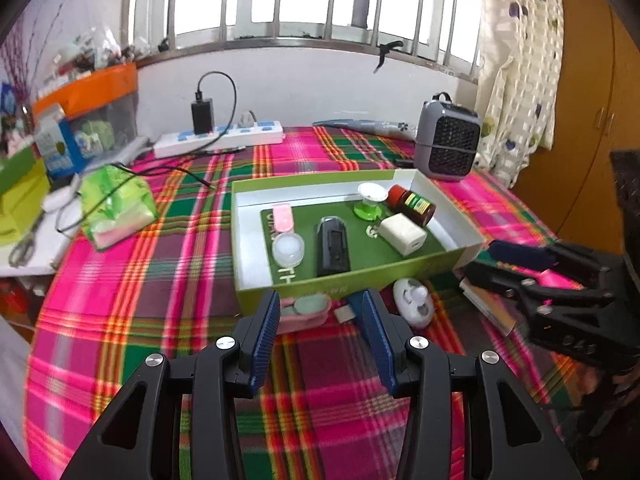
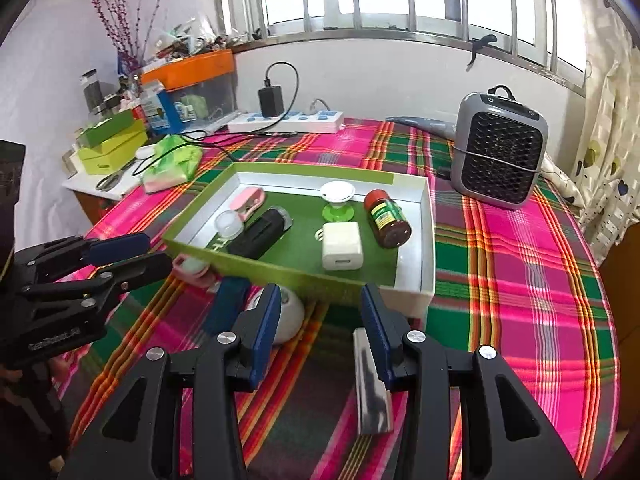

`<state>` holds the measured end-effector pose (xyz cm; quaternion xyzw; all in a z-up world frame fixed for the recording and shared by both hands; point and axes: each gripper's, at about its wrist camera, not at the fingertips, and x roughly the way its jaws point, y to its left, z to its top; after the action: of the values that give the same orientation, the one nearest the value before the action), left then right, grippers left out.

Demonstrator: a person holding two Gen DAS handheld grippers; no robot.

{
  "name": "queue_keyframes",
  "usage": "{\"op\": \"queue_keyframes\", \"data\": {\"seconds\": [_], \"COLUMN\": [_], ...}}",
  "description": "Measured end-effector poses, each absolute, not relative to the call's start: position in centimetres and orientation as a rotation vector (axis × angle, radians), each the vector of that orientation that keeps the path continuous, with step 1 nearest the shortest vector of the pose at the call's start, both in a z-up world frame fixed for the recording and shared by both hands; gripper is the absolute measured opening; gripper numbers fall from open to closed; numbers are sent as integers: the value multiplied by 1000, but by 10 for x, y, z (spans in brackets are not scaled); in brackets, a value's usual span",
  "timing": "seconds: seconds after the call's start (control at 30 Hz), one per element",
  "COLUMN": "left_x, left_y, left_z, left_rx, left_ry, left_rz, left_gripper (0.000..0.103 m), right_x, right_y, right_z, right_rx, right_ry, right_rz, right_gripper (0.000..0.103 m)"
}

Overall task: Organize rigid objects
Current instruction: 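Withdraw both grippers and move the right gripper to the silver lighter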

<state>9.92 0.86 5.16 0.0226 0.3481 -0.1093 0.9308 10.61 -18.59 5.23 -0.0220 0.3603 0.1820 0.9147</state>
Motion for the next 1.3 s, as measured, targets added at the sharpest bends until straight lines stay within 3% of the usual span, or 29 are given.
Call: {"op": "queue_keyframes", "data": {"seconds": [0.23,1.3], "left_x": [81,82], "left_y": [10,50], "left_z": [50,21], "left_rx": [29,-55], "left_ry": [713,815], "left_rz": [-257,-226], "left_gripper": [42,42], "right_x": [84,96], "right_y": [-196,-197], "right_z": [54,7], "right_rx": [-14,-128], "right_ry": [714,912], "right_rz": [382,282], "right_gripper": [50,50]}}
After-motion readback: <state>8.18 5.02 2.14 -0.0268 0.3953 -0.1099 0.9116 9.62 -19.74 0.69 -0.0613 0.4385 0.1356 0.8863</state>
